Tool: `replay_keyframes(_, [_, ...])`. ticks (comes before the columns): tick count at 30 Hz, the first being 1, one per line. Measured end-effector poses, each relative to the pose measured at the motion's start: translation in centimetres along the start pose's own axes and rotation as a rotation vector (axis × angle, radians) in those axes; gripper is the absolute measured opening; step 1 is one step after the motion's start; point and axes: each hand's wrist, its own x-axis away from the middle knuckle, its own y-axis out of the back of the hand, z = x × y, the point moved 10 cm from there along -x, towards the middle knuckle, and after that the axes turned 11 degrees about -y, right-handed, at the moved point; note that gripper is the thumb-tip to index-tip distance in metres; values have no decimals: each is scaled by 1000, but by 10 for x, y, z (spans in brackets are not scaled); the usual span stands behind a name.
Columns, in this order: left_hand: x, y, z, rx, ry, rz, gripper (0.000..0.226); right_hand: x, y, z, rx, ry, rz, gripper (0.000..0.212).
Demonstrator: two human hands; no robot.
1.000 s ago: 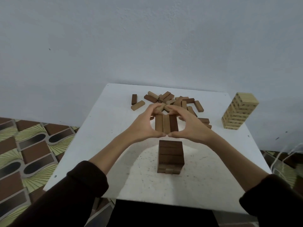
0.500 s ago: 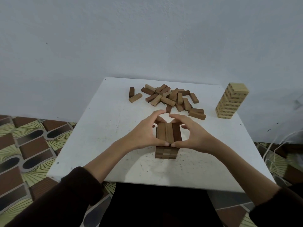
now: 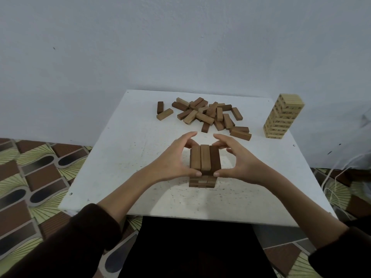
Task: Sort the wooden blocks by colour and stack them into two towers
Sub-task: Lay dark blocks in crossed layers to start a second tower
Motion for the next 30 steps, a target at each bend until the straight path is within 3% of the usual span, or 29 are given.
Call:
replay_keyframes(8, [0, -3, 1, 10, -12, -9, 108, 1, -2, 6, -17, 11, 3, 105])
replay_keyframes(30, [-2, -9, 5, 37, -16, -37, 106, 1, -12, 18, 19, -6, 17, 99])
